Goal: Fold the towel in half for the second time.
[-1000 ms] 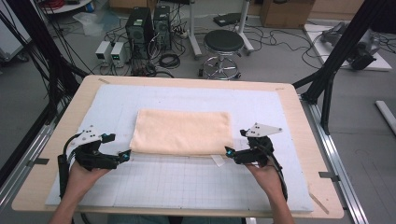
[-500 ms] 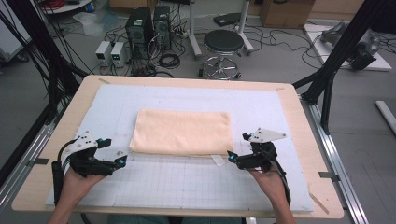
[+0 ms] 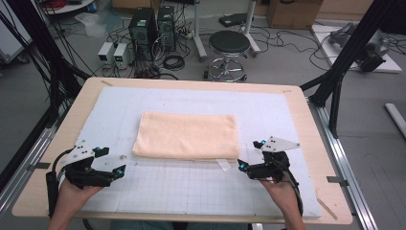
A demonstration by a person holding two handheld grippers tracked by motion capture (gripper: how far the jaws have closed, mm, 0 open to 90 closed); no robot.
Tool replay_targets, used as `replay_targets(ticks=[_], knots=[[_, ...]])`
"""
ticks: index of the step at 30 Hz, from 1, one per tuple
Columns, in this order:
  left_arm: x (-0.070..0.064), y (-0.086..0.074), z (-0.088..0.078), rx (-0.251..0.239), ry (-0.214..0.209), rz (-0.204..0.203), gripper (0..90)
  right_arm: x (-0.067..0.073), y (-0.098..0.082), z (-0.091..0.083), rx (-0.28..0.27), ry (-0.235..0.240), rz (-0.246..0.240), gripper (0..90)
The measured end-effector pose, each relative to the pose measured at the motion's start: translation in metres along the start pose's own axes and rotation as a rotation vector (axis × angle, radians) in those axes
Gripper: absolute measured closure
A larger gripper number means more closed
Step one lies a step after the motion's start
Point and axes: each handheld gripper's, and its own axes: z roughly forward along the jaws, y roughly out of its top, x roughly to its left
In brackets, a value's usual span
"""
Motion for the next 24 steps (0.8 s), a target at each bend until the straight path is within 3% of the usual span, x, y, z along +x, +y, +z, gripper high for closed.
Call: replay_targets(ticks=[24], knots=[[-0.008,-0.009,-0.011,0.027,0.008,0.018,7.0,0.006,-0.019,-0.025,0.005,-0.016,0.01,11.9]])
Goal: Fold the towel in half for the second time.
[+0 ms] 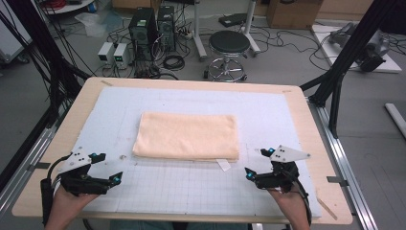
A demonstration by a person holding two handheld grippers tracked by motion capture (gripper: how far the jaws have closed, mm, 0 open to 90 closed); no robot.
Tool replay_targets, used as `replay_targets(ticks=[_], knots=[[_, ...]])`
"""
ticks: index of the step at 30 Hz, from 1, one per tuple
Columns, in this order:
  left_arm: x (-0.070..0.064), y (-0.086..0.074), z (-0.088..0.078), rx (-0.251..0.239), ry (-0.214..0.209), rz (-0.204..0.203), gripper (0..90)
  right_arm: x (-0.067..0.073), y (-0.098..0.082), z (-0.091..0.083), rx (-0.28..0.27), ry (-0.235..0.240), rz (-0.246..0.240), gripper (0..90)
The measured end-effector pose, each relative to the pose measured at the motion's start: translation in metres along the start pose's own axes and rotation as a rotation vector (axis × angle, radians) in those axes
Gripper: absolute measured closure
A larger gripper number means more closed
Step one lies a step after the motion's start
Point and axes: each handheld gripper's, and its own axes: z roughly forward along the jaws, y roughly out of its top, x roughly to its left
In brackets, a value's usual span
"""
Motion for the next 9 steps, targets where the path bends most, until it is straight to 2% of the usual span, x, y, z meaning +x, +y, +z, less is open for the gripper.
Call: replay_targets(ticks=[9], knots=[[0.0,0.0001,0.0023,0.007,-0.007,0.009,7.0,-0.0005,-0.0019,-0.0006,0.001,0.0,-0.006,11.9]])
